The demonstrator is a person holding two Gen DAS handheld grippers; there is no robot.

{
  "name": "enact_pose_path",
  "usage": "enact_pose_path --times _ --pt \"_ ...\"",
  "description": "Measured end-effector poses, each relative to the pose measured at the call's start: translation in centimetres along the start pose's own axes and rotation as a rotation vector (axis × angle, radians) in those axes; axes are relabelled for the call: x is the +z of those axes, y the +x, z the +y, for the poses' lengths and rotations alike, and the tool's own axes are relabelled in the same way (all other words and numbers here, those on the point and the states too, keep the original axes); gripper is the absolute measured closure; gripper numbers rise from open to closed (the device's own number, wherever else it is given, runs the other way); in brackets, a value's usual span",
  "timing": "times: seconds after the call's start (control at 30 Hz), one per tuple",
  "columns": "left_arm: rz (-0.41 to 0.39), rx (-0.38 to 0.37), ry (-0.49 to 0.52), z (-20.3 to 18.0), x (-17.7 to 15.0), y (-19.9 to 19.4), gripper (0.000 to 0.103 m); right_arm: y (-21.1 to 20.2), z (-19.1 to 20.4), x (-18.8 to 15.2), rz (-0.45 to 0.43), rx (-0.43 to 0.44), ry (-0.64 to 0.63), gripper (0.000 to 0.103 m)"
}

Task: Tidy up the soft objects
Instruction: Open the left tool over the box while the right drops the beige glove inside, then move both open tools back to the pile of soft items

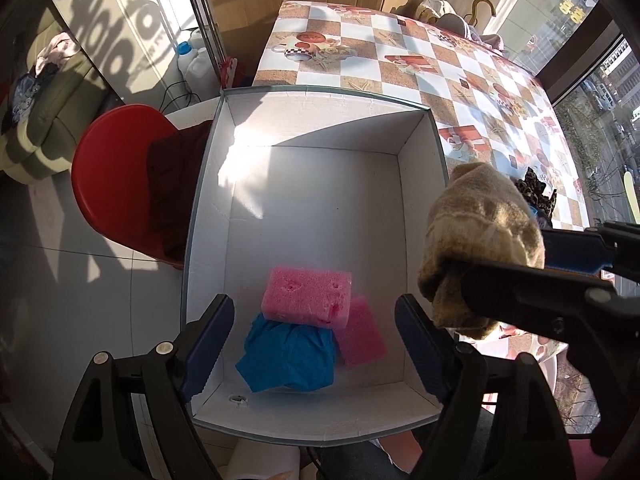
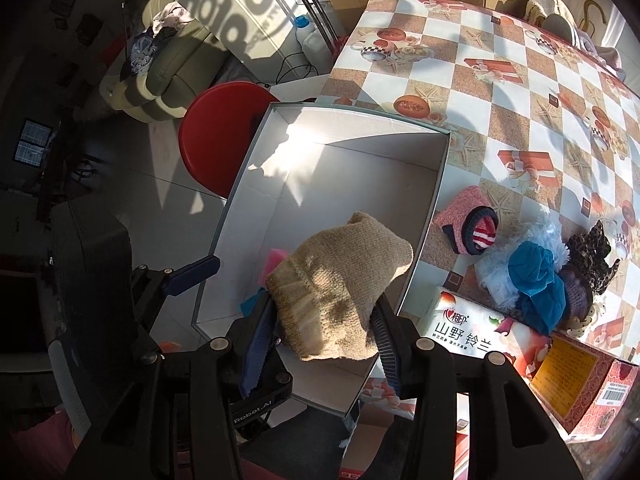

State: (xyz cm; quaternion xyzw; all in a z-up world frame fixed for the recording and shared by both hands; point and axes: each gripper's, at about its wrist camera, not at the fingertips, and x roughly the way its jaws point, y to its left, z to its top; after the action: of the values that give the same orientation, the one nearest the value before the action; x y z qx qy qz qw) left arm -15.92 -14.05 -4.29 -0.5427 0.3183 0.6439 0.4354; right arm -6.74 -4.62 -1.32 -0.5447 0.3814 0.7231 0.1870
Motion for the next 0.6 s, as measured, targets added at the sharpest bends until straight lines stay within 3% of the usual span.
enact_pose_path --times 0.03,0.1,0.13,0.23,0.27,0.4,0.6 --pt "-0.015 -0.006 -0.01 0.1 0.1 -0.2 0.006 -0.1 -0.1 0.0 -0.002 -0.003 0.004 0.05" --pt "-0.041 -0.025 -0.032 0.3 0.2 -0.6 0.0 -0.3 -0.5 0.0 -0.008 -0.01 0.017 0.013" --pt "-0.047 -0.041 -0.041 0.5 0.3 -0.8 0.0 -0.5 -0.7 0.0 -0.019 -0.01 0.028 0.009" --pt "-0.073 -0.07 -0.061 0.7 0.7 -1.3 0.0 -1.2 -1.4 0.0 -0.035 -0.002 0.065 0.006" --pt "-0.078 -0.077 -0.063 0.8 0.9 -1.5 0.0 -1.3 -1.7 0.0 -0.032 -0.007 0.078 0.0" --pt "-0.068 -0.107 -0.059 0.3 1.5 -1.8 0.0 -1.8 -3.6 -0.4 -0.028 -0.005 0.142 0.0" --pt "-0.047 -0.121 0.043 -3.2 3.0 -1.9 0.0 -4.3 -8.2 -1.3 -0.056 0.006 0.26 0.0"
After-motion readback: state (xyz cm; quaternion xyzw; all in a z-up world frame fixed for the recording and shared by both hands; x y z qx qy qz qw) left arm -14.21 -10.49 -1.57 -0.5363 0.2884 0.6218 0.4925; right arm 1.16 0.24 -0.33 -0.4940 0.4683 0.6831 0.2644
